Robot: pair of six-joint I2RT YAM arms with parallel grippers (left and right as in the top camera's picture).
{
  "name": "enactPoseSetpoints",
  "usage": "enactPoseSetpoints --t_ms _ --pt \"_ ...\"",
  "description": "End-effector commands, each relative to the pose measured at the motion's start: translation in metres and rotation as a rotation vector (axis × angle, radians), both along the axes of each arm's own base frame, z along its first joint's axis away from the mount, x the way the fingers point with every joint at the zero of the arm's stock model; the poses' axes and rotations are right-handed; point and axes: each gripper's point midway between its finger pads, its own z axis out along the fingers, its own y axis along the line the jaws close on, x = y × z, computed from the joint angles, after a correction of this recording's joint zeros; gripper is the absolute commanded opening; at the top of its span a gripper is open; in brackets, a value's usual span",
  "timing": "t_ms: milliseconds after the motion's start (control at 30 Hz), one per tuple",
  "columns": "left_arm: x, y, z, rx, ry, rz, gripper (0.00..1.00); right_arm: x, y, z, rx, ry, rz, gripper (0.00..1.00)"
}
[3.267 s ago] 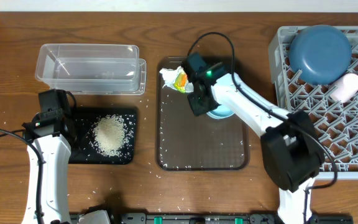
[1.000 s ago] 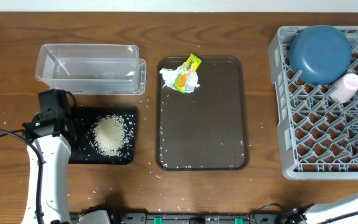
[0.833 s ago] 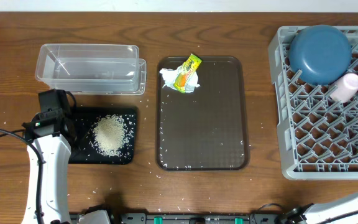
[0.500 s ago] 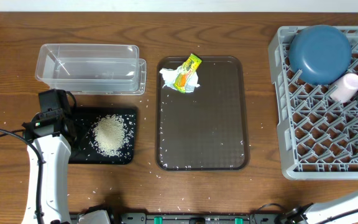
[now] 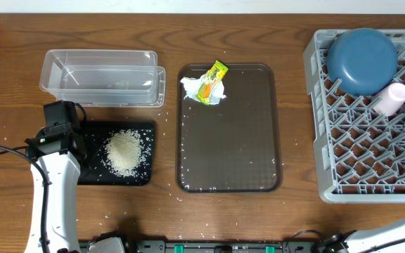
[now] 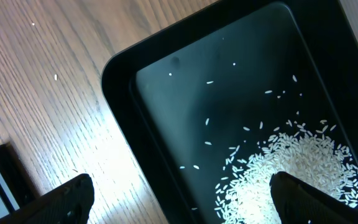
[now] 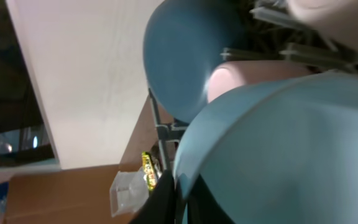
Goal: Sort waste into correct bins and load items into the dishwasher rack
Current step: 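Carry the light blue bowl into the rack's front right and release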
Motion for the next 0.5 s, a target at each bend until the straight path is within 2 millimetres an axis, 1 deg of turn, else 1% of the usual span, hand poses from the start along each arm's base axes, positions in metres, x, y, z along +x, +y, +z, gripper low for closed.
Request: enactPoseSetpoints --t_ms 0,233,367,467 --pt "-0.001 0.001 -0.001 0.001 0.005 0.013 0.93 -0.012 -0.011 -0.016 -0.019 0.060 -0.029 0.11" --pt "-0.001 0.001 -0.001 0.001 0.005 0.013 0.93 -0.022 -0.026 -0.017 -0.004 0.098 -0.087 0.19" --pt "-0.001 0.001 -0.001 0.001 0.005 0.013 0.93 -0.036 -0.044 -0.021 -0.035 0.174 -0.151 0.21" --pt "-0.001 0.001 -0.001 0.001 0.005 0.013 0.93 -0.045 -0.058 -0.017 -0.081 0.212 -0.194 0.23"
